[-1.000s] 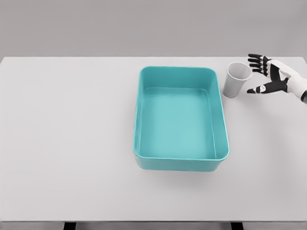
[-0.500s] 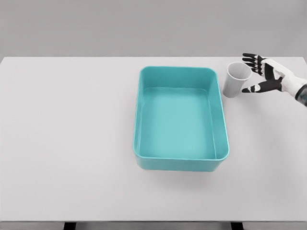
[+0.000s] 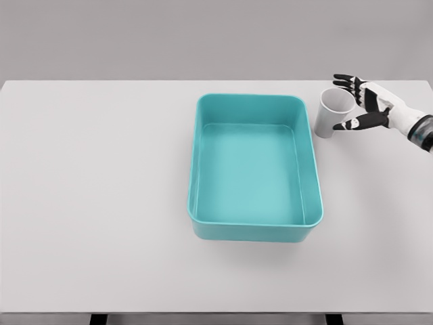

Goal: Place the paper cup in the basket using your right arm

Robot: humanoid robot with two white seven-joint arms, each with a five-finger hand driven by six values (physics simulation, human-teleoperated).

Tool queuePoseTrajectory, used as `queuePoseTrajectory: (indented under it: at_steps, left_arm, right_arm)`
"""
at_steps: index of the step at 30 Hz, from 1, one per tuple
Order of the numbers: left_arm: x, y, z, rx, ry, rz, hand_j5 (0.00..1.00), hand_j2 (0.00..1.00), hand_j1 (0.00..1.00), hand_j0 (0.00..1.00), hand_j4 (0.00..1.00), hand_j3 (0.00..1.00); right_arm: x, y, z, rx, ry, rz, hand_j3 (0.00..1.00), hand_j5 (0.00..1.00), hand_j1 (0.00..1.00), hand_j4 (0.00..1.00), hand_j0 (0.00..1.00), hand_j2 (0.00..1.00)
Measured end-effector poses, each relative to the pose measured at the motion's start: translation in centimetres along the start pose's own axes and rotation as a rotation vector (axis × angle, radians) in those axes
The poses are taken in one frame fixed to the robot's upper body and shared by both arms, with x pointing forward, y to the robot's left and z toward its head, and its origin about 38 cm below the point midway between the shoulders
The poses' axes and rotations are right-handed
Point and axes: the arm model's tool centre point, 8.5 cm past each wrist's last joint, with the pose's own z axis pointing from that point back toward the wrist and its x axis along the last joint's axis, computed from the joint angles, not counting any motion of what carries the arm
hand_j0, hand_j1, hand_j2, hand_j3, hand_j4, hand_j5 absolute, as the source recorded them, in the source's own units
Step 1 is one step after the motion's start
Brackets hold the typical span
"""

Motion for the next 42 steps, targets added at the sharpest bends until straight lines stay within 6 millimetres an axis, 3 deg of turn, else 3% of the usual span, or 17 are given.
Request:
queuePoseTrajectory:
  at_steps: [12,19,33,38,42]
  left_arm:
    - [0.0,0.0,0.0,0.000,0.000,0.000,1.00,1.00,1.00,1.00,1.00,1.00]
    - [0.0,0.0,0.0,0.000,0.000,0.000,1.00,1.00,1.00,1.00,1.00,1.00]
    - [0.0,0.0,0.0,0.000,0.000,0.000,1.00,1.00,1.00,1.00,1.00,1.00]
    - [0.0,0.0,0.0,0.000,0.000,0.000,1.00,1.00,1.00,1.00,1.00,1.00]
    - [0.0,0.0,0.0,0.000,0.000,0.000,1.00,1.00,1.00,1.00,1.00,1.00]
  right_arm:
    - [0.3,0.9,-0.7,0.020,-0.009,-0.001,0.96,0.96,0.96,0.96,0.96,0.96]
    - [0.3,0.8,-0.7,0.020,-0.009,0.000,0.76,0.76,0.76,0.76,0.76,0.76]
    - [0.8,-0.1,-0.3,-0.003,-0.026,0.002,0.74,0.74,0.74,0.74,0.74,0.74]
    - [2.0,-0.8,-0.1,-0.024,-0.074,0.015,0.74,0.74,0.74,0.74,0.74,0.74]
    - [5.2,-0.7,-0.4,-0.007,-0.172,0.064,0.74,0.74,0.74,0.74,0.74,0.74]
